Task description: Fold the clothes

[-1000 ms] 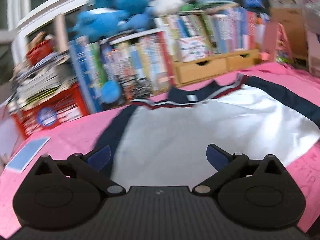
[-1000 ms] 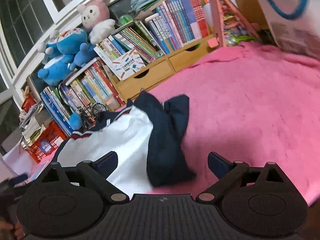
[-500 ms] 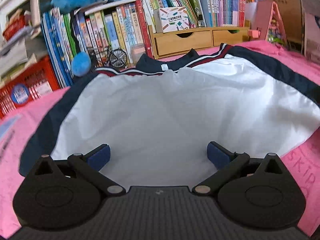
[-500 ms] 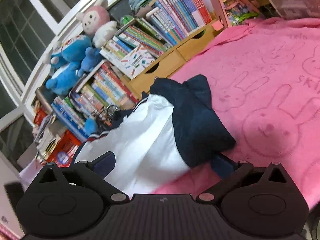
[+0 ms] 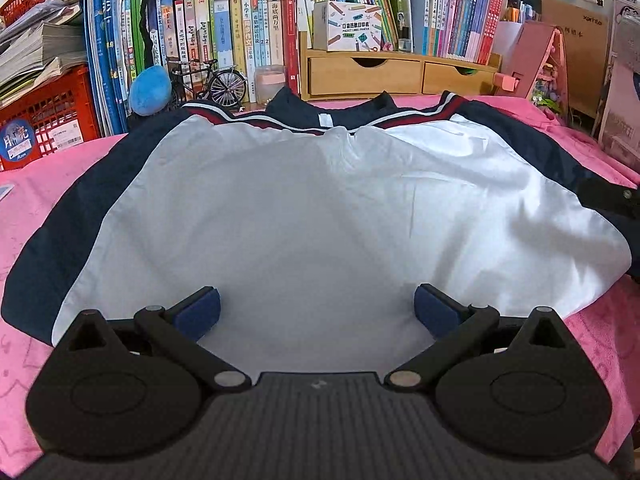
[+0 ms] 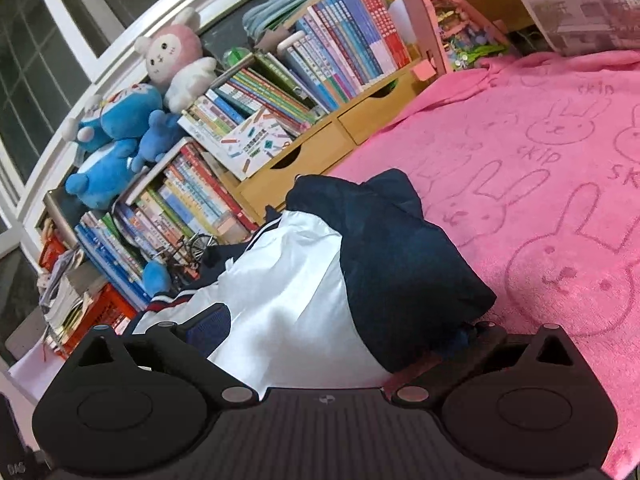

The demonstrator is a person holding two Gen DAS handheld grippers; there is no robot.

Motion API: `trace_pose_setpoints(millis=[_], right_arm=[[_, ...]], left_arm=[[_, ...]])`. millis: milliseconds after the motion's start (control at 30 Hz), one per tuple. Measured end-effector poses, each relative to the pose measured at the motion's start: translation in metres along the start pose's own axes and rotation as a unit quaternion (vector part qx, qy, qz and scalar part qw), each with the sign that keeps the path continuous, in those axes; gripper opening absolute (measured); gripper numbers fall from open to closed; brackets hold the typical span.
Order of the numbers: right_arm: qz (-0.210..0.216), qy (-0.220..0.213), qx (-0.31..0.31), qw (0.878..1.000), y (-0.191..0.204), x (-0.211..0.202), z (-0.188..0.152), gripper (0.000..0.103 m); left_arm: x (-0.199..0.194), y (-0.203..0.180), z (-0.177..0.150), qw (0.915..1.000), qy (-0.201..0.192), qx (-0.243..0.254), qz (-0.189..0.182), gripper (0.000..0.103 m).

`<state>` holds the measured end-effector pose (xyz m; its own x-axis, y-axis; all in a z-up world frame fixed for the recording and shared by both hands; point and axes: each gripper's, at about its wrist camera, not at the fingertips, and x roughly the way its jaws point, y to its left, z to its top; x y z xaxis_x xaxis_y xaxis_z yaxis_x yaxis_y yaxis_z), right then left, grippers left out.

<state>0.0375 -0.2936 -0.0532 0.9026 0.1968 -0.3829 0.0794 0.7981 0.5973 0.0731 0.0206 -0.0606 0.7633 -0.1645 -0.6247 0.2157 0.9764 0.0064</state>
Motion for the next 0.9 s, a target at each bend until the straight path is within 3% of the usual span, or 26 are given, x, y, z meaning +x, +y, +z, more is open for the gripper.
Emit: trace_pose_setpoints(millis=[67, 300, 467, 700, 800, 900], right_arm=[[-0.005, -0.008, 0.002, 1.0, 0.001, 0.001, -0.001, 0.103], [-0.021, -0.051, 0.048, 0.997, -0.012, -0.015, -0.009, 0.081], [-0.045, -0.039, 0.049, 0.997, -0.006, 0.001, 0.0, 0.08], [-0.04, -0.035, 0.066, 0.996, -0.014, -0.002, -0.003, 0.055], [-0.024, -0.041, 0.045, 0.998, -0.016, -0.009, -0.009, 0.06], [-0.003, -0.026, 0.018, 0.999, -0.008, -0.008, -0.009, 0.087]], left_arm=[[0.0, 0.0, 0.0, 1.0, 0.0, -0.001, 0.0, 0.103], [0.0, 0.0, 0.0, 1.0, -0.001, -0.003, -0.001, 0.103], [0.0, 0.0, -0.001, 1.0, -0.002, -0.004, -0.001, 0.103], [0.001, 0.001, -0.001, 1.0, -0.002, -0.005, -0.002, 0.103], [0.001, 0.0, -0.001, 1.0, -0.003, -0.006, -0.002, 0.103], [0.001, 0.0, -0.001, 1.0, -0.003, -0.006, -0.002, 0.103]])
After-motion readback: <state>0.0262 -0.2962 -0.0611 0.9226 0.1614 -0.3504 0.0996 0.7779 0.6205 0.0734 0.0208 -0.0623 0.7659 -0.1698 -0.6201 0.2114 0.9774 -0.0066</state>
